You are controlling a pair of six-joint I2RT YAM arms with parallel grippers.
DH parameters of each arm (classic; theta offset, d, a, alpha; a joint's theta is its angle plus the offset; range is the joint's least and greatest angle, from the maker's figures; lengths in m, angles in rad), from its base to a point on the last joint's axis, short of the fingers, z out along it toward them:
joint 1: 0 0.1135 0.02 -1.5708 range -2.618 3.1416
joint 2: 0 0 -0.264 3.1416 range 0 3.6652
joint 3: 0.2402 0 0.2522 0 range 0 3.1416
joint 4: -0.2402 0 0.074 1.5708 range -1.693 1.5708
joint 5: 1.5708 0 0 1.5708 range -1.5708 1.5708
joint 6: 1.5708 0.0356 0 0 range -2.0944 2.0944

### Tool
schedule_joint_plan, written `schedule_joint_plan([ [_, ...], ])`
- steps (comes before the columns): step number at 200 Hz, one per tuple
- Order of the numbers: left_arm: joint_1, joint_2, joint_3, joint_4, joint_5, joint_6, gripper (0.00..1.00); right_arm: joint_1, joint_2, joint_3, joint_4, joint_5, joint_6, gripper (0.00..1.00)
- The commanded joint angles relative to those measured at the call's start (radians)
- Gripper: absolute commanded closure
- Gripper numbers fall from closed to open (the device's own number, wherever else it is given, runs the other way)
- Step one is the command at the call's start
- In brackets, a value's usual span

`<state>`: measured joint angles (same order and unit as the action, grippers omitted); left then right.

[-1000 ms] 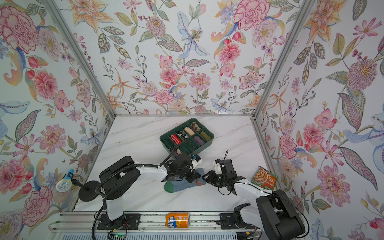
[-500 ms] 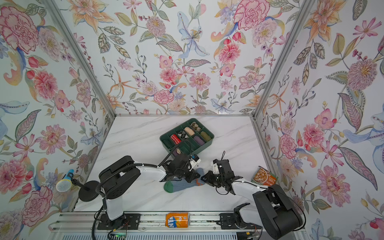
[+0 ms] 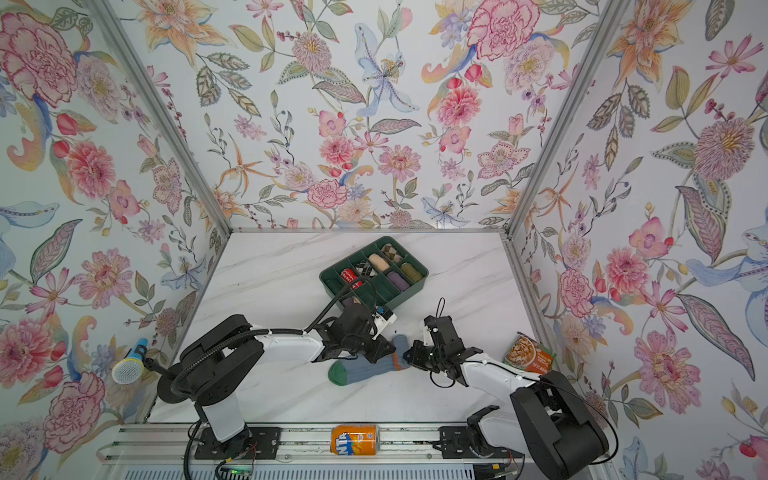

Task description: Roll the socks

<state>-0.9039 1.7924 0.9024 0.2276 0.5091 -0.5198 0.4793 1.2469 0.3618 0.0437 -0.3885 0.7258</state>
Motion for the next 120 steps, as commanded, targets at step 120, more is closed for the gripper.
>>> schedule_joint_plan([
  [120, 0.02, 0.017, -0.036, -0.197, -0.147, 0.054, 1.0, 0.105, 0.005, 0.181, -0.311, 0.289, -0.114, 1.0],
])
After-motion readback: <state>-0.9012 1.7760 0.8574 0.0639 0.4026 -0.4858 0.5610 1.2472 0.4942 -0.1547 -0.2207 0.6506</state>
